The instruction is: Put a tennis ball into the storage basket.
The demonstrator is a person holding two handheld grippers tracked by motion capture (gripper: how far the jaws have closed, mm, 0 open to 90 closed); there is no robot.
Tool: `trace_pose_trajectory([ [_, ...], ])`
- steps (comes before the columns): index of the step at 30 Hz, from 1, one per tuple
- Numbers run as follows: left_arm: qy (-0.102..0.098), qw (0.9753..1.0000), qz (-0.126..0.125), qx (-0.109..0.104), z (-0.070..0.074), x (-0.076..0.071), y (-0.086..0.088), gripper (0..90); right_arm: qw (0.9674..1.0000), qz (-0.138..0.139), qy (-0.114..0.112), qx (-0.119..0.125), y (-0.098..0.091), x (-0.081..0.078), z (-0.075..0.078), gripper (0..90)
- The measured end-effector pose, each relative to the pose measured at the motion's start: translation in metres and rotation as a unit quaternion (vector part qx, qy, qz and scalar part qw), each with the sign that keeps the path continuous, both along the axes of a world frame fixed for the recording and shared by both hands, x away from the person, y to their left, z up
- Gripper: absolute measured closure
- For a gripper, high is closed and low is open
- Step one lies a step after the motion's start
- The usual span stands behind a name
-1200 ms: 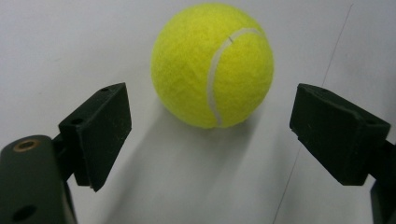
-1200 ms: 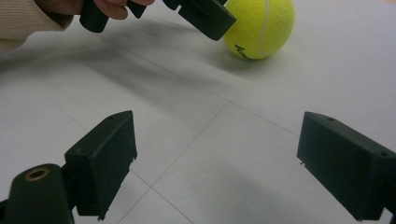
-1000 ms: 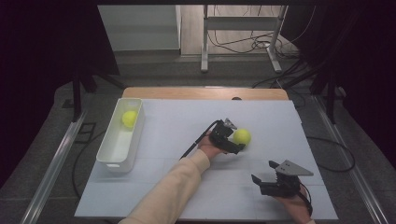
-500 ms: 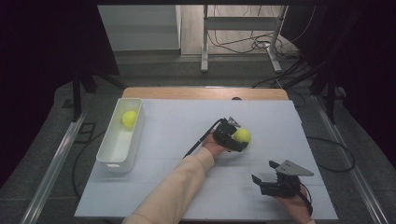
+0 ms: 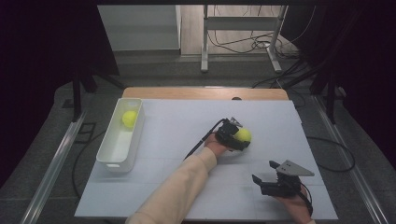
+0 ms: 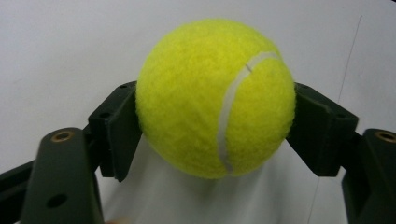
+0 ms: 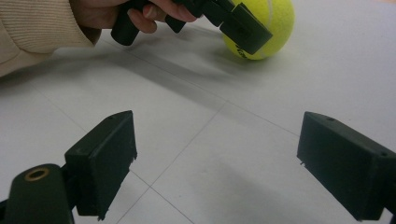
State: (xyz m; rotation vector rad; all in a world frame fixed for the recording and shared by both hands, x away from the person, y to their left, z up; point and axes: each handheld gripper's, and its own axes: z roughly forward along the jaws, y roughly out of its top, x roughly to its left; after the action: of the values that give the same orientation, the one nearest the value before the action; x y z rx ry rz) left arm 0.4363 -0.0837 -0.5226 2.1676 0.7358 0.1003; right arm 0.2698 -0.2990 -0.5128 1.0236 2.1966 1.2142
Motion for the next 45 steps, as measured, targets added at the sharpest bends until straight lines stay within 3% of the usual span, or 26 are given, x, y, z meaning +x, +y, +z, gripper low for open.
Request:
trace_pose_trajectory([
  [18,-0.005,0.9999,-0.005,-0.014,0.010,-0.006,0.007,27.0,1.0000,-0.001,-0.001,0.000,-0.001,0.000,0.000,12.2],
  [45,-0.019,0.9994,0.004,-0.029,0.020,-0.024,0.041,27.0,1.0000,-0.002,-0.002,-0.004,0.000,0.000,0.000,12.3],
])
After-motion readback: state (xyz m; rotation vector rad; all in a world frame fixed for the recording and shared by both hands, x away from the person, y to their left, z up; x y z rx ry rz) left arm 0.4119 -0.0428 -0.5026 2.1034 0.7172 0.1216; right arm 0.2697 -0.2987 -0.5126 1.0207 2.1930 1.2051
